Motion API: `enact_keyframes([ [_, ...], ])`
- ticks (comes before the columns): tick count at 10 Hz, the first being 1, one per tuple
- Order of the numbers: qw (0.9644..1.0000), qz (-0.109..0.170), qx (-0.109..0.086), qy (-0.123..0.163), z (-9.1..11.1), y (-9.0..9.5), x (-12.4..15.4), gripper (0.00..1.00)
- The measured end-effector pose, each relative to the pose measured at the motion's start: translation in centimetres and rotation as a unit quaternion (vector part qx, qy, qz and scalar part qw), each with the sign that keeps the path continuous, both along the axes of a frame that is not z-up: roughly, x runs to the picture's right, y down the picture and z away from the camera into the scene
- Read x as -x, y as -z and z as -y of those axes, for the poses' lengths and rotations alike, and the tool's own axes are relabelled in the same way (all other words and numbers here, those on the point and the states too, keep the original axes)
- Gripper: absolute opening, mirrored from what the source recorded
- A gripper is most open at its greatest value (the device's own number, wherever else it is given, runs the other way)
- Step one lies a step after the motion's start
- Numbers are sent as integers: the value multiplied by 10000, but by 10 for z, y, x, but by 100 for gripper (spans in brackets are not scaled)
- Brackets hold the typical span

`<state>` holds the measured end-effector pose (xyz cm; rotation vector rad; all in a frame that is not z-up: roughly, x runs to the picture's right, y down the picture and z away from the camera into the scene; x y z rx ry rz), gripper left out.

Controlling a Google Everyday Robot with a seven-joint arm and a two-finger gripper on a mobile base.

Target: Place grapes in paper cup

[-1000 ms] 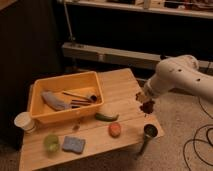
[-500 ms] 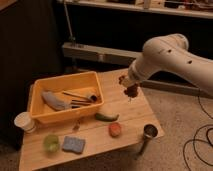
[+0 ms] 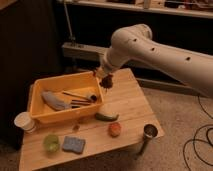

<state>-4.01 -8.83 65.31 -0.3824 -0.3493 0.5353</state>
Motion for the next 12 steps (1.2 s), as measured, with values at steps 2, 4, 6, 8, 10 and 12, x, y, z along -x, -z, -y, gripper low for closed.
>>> enact_keyframes([
  [2, 9987, 361, -43, 345, 12, -4, 56, 0],
  [4, 9953, 709, -64, 651, 21, -7, 108, 0],
  [6, 9901, 1051, -71, 925, 26, -7, 154, 0],
  [8, 9802, 1542, -49, 1244, 26, -3, 212, 0],
  [10, 9620, 2229, -22, 1574, 14, 7, 274, 0],
  [12, 9500, 2596, -12, 1733, 4, 14, 306, 0],
])
